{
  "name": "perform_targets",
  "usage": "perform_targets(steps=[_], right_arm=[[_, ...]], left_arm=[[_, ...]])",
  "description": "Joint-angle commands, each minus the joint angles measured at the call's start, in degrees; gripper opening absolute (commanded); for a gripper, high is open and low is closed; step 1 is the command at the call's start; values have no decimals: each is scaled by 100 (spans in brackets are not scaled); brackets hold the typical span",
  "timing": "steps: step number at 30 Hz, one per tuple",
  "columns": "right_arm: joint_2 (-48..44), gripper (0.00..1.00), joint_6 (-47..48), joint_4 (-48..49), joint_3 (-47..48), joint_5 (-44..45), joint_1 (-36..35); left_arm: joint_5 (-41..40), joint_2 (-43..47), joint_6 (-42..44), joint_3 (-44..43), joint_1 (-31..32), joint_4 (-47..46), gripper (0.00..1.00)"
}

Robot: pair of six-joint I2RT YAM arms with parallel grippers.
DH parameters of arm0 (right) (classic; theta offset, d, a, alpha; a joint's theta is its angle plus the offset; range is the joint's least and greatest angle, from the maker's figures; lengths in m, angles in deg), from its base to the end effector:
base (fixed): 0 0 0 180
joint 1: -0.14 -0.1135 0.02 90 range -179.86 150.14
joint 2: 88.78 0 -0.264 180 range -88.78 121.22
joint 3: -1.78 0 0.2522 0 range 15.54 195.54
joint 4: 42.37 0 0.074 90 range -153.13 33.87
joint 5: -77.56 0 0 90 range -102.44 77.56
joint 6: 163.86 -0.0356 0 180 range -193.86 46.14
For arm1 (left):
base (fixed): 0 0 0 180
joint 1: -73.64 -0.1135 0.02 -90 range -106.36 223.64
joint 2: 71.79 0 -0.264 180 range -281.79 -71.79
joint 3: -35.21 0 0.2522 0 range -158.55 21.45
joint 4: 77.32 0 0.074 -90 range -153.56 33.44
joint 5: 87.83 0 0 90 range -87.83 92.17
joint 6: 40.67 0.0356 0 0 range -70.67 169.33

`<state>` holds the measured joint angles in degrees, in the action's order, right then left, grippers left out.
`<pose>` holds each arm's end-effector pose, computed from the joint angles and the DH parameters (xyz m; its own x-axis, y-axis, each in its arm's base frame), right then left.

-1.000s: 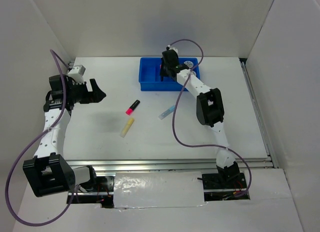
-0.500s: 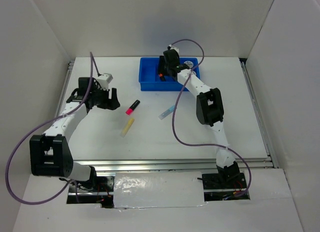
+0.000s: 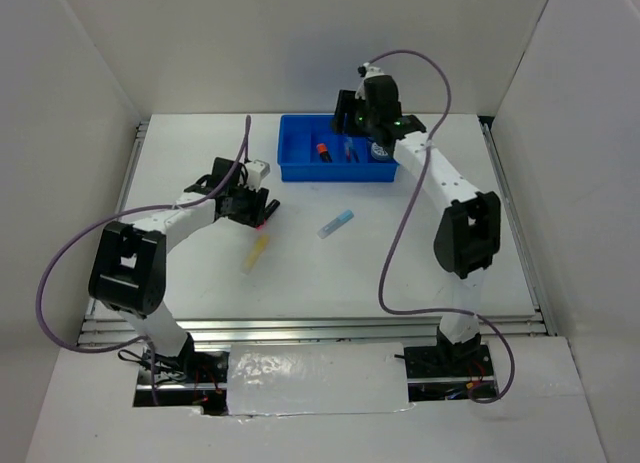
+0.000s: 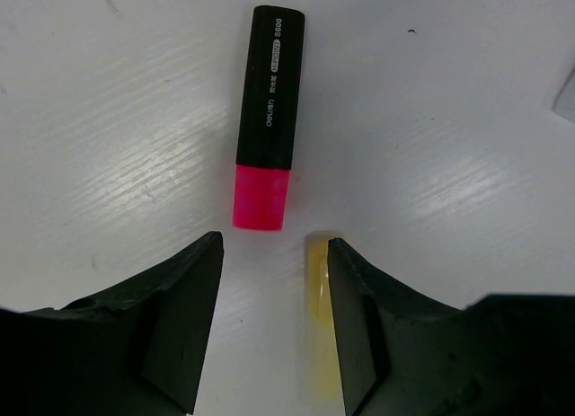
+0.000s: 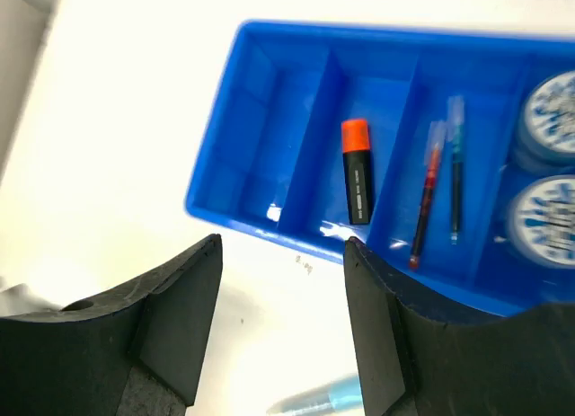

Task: Sort the stationery into containers
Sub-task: Pick up the stationery from the center of the board.

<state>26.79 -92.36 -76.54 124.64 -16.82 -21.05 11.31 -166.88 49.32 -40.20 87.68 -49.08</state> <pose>0.4482 0.1767 0.3341 -0.5343 0.1322 -0.8349 -0.2683 0.9101 0.3158 0.3421 -0.0914 0.2105 -0.7201 0.1799 -0.6701 0.3427 0.9320 -0.1180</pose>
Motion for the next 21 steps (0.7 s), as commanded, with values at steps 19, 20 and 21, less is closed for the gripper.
perform_targets(steps=[19, 20, 21], right_arm=[[-2372, 64, 2087, 150, -1953, -1521, 475], [-2433, 64, 2192, 194, -2032, -1652, 475], [-2556, 64, 2437, 212, -2111, -1706, 458]], left_arm=[[-651, -1486, 142, -875, 283, -42, 51], [-625, -1504, 142, -875, 283, -16, 46], [-572, -1513, 142, -910, 283, 11, 42]])
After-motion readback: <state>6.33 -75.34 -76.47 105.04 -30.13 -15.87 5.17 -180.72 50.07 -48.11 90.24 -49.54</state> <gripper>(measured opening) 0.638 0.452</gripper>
